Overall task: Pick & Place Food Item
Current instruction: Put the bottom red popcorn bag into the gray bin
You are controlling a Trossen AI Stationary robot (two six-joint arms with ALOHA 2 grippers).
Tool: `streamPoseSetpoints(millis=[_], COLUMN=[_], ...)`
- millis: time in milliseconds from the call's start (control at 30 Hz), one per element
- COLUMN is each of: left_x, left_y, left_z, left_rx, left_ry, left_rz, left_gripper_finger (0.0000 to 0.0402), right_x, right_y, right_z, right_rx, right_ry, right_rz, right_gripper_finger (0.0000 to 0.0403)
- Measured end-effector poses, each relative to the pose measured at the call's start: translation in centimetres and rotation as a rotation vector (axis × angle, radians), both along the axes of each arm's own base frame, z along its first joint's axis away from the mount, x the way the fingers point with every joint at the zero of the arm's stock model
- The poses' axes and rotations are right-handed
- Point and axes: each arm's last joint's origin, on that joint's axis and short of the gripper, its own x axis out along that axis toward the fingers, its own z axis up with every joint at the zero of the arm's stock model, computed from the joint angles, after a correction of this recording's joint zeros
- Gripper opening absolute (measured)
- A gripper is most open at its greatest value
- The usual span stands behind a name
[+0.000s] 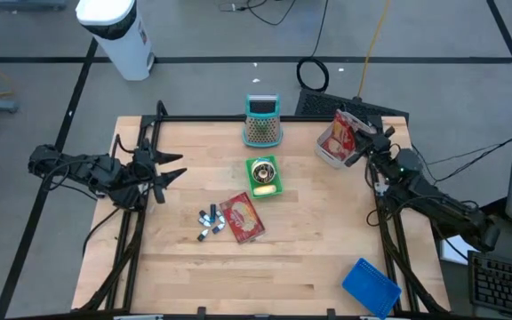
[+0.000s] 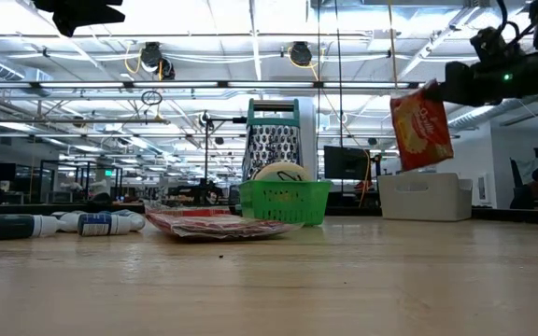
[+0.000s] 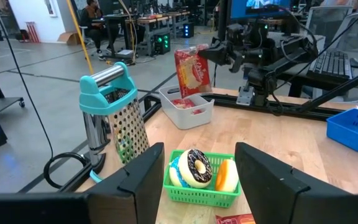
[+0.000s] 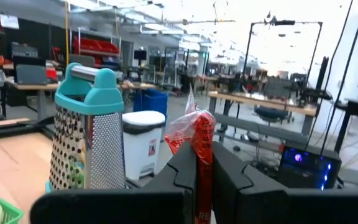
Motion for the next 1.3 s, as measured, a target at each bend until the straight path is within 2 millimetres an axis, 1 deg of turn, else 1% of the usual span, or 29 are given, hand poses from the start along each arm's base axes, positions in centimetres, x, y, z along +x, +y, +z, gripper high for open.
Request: streamPoseSetpoints(millis=[133,267,333,500,733,1033,1167,1300], left_x=[0.0,0.0,0.0,0.0,0.0,0.0,0.0,0.0], left_y=[0.0,0.0,0.0,0.0,0.0,0.0,0.0,0.0], left_z=[0.0,0.0,0.0,0.0,0.0,0.0,0.0,0.0], left_rx=[0.000,0.000,0.000,0.000,0.000,0.000,0.000,0.000], left_ry=[-0.001,-0.001,0.000,-0.001,0.000,0.000,0.000,0.000], left_rz=[0.000,0.000,0.000,0.000,0.000,0.000,0.001,0.000], left_gripper_finger=[0.0202,0.0208,0.0209,0.0203,0.0196,0.0208,0.0207,0.0202], right_x=[0.1,-0.1,0.0,0.2,0.7,1.2,1.4,1.6], right_y=[0.0,0.1,0.0,-0.1,-0.5,-0.8,-1.0,-1.1], right_z=[-1.3,-0.7,-1.1,-1.4,-2.5,-3.2,-3.7,-4.2], right_rx=[-0.040,-0.086,-0.058,-0.038,0.045,0.145,0.187,0.214], right_ry=[-0.025,-0.094,-0.061,-0.042,0.036,0.035,0.046,0.093], right_rz=[-0.001,0.000,0.002,0.006,0.007,0.016,0.016,0.012], right_gripper_finger=[0.0009,0.0010,0.0010,0.0010,0.0010,0.0012,0.0012,0.0012])
